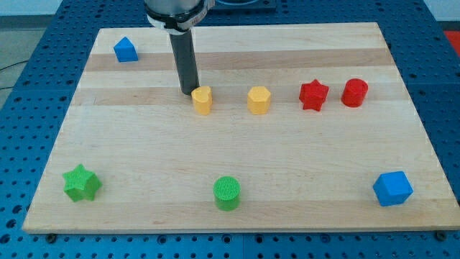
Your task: Push the green circle diagonal bottom left to the yellow heart
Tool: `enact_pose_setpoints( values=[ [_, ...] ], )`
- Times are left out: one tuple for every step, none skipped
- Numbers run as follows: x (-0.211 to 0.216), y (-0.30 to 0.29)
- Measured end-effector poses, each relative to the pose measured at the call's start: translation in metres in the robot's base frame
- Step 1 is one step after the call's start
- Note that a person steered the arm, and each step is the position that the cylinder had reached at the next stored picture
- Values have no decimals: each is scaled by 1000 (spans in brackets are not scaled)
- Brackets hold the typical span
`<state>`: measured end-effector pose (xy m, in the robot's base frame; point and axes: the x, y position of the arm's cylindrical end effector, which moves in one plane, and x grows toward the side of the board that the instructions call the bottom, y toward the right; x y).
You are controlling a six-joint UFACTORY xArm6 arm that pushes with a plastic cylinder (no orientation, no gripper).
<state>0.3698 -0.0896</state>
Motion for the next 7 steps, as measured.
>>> enact_pose_setpoints(
  values=[
    [-10, 0],
    [-18, 0],
    [-24, -1],
    [5, -49],
    [49, -101],
    [117, -71],
    [142, 7]
  ],
)
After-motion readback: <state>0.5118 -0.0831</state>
